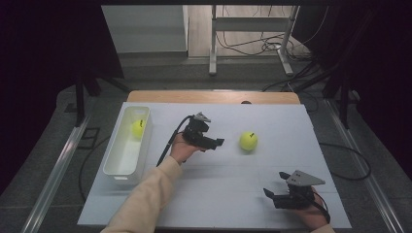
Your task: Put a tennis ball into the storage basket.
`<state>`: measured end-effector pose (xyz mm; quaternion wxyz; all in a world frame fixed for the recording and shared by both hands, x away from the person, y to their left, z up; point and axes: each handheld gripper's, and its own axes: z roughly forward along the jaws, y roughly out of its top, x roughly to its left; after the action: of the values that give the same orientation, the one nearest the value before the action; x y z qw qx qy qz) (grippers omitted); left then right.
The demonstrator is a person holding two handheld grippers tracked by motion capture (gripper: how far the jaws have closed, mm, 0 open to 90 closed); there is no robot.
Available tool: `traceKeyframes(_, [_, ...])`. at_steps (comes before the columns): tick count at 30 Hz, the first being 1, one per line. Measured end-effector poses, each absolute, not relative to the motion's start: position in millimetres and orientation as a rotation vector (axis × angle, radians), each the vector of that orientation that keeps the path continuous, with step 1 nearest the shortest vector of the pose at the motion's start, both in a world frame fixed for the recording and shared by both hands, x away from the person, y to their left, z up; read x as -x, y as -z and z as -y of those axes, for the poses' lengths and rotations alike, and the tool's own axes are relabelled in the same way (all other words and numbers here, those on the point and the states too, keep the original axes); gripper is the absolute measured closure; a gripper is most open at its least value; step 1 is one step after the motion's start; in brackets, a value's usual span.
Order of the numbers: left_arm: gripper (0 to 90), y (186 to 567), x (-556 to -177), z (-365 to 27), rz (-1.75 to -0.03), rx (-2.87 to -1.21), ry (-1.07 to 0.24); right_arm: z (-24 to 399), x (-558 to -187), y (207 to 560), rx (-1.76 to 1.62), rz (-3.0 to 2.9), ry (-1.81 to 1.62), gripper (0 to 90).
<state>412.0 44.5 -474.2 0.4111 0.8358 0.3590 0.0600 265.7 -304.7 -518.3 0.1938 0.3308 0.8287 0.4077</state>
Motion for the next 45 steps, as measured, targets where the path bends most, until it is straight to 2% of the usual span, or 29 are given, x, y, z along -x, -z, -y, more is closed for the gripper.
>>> traceKeyframes(45, [14.2,481,-429,14,-0.836,-2.169,-0.098,307,-264,518,-0.936,-2.322,-1.156,14.5])
